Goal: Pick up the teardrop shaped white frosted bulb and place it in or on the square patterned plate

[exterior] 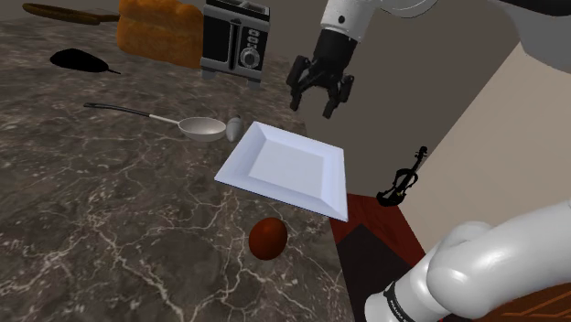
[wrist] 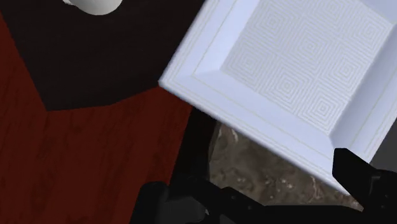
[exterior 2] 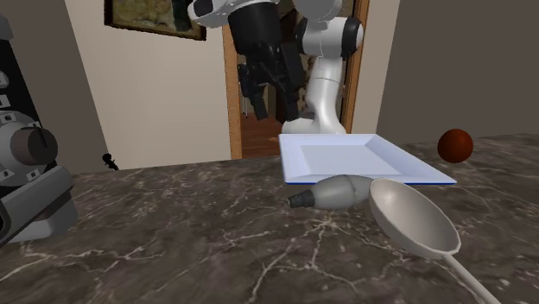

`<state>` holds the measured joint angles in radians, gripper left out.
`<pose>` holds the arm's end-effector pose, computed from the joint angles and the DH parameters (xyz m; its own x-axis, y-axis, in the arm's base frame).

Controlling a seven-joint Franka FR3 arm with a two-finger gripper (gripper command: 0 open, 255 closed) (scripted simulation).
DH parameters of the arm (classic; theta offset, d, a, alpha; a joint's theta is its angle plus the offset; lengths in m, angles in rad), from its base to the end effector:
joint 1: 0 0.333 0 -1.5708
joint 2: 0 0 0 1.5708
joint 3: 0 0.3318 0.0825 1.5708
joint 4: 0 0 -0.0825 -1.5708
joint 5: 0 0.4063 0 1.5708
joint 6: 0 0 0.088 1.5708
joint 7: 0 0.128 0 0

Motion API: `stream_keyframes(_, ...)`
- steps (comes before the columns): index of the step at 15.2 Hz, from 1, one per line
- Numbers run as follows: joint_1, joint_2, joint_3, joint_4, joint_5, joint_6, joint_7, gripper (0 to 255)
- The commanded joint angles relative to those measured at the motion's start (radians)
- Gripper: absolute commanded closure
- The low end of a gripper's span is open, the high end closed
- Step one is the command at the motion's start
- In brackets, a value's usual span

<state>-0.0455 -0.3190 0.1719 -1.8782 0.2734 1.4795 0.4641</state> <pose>0.4490 0.1060 0.6272 0.9350 -0.3109 -0.1707 -0.3375 -0.9279 -0.1583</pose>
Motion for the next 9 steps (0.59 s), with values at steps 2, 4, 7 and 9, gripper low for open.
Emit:
stream_keyframes(2, -0.008, 0.116, 0.007, 0.128, 0.074, -0.015, 0.132, 0)
stream_keyframes(4, -0.012, 0.188, 0.007, 0.208, 0.120, -0.018, 0.214, 0)
stream_keyframes(7, -0.017, 0.296, 0.005, 0.330, 0.188, -0.019, 0.334, 0)
stream_keyframes(9, -0.021, 0.369, 0.001, 0.414, 0.232, -0.017, 0.413, 0)
